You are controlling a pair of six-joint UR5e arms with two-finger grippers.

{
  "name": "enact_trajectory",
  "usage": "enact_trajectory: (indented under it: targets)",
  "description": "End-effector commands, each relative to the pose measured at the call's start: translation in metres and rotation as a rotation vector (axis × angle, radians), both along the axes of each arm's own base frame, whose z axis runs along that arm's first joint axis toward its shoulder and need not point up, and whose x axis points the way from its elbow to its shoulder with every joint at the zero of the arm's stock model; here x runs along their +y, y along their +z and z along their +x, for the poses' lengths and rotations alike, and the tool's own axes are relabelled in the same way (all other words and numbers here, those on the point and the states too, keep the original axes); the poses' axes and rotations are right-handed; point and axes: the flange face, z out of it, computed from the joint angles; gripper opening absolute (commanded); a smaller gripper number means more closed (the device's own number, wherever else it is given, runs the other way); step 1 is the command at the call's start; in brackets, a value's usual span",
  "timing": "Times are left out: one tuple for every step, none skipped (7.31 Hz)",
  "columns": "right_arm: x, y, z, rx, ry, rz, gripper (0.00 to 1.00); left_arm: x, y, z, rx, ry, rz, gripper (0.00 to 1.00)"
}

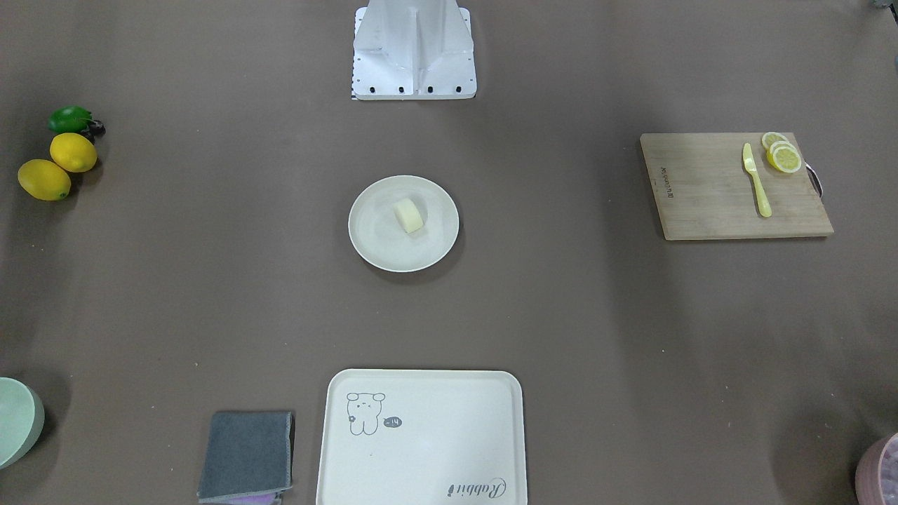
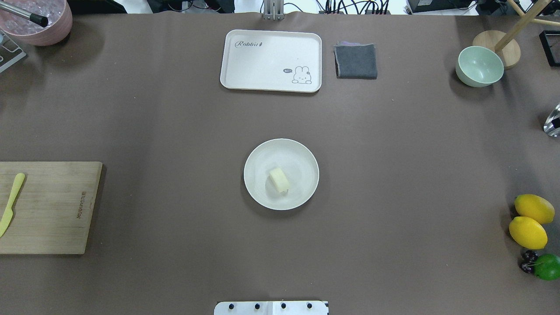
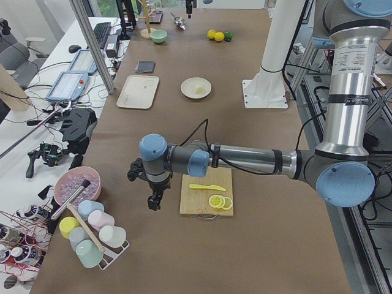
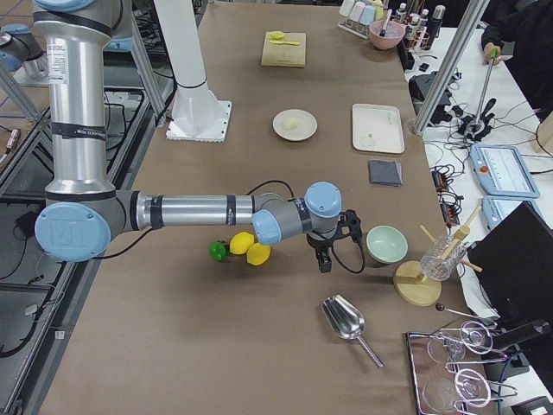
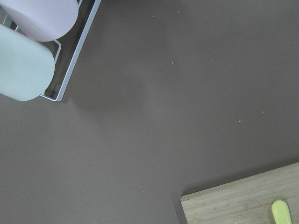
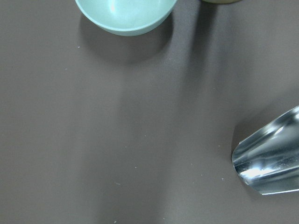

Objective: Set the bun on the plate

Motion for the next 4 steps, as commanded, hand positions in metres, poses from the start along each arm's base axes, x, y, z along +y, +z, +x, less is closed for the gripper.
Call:
enact_trajectory:
  targets:
    - [0.005,0.007,0.0,0.004,-0.025,0.009,1.0,-0.002,-0.005,0.001,0.001,0.005,0.017,0.97]
    - [0.006,0.007,0.001,0.003,-0.023,0.008,1.0,0.0,-0.014,0.0,0.001,0.004,0.029,0.98]
    - [0.009,0.014,0.001,0.005,-0.023,-0.007,1.0,0.0,-0.018,-0.002,0.002,0.0,0.036,0.97]
    - [0.005,0.015,0.001,0.017,-0.021,-0.005,1.0,-0.001,-0.016,0.003,-0.002,0.007,0.029,0.97]
